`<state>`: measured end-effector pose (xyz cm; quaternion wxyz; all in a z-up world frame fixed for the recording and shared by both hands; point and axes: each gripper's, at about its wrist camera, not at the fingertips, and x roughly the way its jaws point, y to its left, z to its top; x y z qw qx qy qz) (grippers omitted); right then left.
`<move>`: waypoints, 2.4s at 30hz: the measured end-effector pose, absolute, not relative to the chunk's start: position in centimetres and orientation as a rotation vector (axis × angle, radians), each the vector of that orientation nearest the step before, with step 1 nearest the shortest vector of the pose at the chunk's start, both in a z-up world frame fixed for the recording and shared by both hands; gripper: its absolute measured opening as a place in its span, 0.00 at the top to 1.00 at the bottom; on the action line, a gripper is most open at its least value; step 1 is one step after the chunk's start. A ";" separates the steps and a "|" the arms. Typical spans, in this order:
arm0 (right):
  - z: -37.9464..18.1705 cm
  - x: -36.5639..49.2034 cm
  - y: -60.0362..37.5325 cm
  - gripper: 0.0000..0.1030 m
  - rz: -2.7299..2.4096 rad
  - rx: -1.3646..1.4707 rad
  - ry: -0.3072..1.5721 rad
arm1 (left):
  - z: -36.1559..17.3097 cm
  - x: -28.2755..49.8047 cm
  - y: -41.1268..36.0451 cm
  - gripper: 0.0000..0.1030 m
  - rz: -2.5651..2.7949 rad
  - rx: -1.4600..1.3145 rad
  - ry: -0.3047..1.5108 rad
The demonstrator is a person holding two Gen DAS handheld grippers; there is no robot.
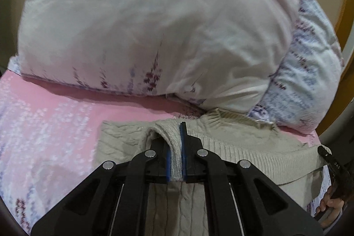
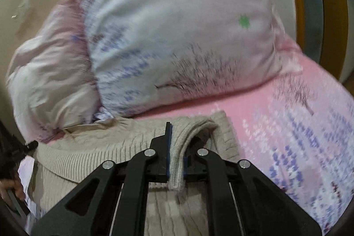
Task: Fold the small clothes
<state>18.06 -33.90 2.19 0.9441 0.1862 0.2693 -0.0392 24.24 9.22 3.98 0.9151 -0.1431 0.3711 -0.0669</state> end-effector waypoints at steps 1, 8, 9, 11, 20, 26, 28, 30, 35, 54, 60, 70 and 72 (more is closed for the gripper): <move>1.7 18.5 -34.0 0.93 -0.090 0.390 0.570 | 3.6 24.6 9.2 0.94 -0.139 -0.302 0.777; -1.0 21.5 -35.4 0.49 -0.078 0.580 0.668 | 1.2 27.0 9.4 0.92 -0.172 -0.382 0.871; -0.9 21.7 -35.3 0.42 -0.070 0.580 0.667 | 1.3 27.1 9.4 0.90 -0.181 -0.390 0.875; -0.5 21.8 -34.9 0.37 -0.066 0.567 0.671 | 1.4 27.1 9.6 0.81 -0.206 -0.409 0.881; 0.3 18.2 -36.4 0.29 -0.082 0.575 0.646 | 4.2 23.5 14.3 0.29 -0.192 -0.483 0.783; -1.2 15.0 -38.8 0.38 -0.063 0.599 0.715 | 2.3 20.2 18.1 0.29 -0.191 -0.488 0.867; -1.9 14.6 -39.1 0.38 -0.050 0.624 0.740 | 1.5 19.4 18.6 0.29 -0.195 -0.491 0.883; -2.5 14.4 -39.3 0.38 -0.040 0.644 0.758 | 1.1 19.0 19.0 0.29 -0.203 -0.502 0.890; -2.6 14.4 -38.3 0.38 -0.070 0.613 0.766 | 0.4 17.9 18.4 0.29 -0.249 -0.516 0.907; -1.1 16.6 -20.3 0.32 0.020 0.019 0.735 | 0.8 17.9 14.9 0.31 -0.267 -0.478 0.916; -2.2 16.7 -19.6 0.28 0.010 0.015 0.736 | 0.3 18.5 14.9 0.60 -0.255 -0.529 0.929; -2.5 16.8 -20.2 0.28 0.043 0.020 0.735 | 1.3 19.1 13.8 0.79 -0.300 -0.614 0.921; -2.4 16.6 -20.6 0.28 0.065 0.038 0.734 | 2.6 19.0 13.3 0.79 -0.346 -0.640 0.884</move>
